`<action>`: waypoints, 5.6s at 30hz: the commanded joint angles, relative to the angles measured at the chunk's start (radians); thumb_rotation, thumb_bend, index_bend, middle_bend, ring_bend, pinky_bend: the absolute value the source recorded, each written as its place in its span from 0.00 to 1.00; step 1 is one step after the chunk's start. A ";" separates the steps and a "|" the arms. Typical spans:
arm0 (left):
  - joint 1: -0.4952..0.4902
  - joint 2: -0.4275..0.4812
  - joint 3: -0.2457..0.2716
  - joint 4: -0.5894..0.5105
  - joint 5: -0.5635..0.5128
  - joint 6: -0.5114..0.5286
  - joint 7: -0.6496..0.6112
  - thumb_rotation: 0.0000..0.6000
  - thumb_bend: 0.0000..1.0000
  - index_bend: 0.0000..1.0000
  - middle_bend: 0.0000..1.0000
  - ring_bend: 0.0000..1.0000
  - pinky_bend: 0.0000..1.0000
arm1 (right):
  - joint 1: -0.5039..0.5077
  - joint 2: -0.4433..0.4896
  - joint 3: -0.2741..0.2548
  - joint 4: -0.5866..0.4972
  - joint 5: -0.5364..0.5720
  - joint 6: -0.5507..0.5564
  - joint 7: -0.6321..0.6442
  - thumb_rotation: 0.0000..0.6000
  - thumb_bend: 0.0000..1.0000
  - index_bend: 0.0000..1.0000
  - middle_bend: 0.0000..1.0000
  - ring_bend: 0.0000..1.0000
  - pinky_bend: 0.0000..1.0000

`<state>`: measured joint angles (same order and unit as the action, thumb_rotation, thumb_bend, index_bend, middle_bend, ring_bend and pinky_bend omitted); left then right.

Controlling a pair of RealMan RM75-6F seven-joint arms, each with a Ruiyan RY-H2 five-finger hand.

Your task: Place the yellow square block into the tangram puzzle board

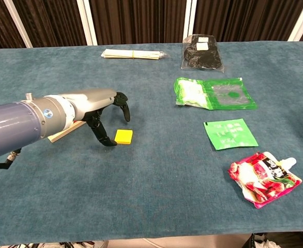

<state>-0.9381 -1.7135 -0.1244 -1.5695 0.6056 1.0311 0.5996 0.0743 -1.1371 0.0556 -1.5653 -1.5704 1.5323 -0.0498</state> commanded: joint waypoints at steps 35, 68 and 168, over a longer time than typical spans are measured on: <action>0.018 -0.070 -0.016 0.092 0.038 -0.005 0.039 1.00 0.34 0.45 0.00 0.00 0.00 | 0.000 -0.001 0.003 -0.004 0.012 -0.004 0.002 1.00 0.16 0.15 0.04 0.07 0.13; 0.047 0.179 -0.076 -0.027 0.079 -0.083 -0.016 1.00 0.40 0.46 0.00 0.00 0.00 | -0.003 0.000 0.002 -0.010 0.013 -0.003 -0.002 1.00 0.16 0.15 0.04 0.07 0.13; 0.164 0.118 -0.026 0.117 0.035 -0.041 -0.083 1.00 0.37 0.40 0.00 0.00 0.00 | -0.007 -0.006 0.004 -0.002 0.000 0.014 -0.003 1.00 0.16 0.15 0.04 0.07 0.13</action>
<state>-0.7742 -1.5951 -0.1505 -1.4524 0.6401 0.9901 0.5172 0.0670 -1.1431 0.0598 -1.5670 -1.5703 1.5468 -0.0531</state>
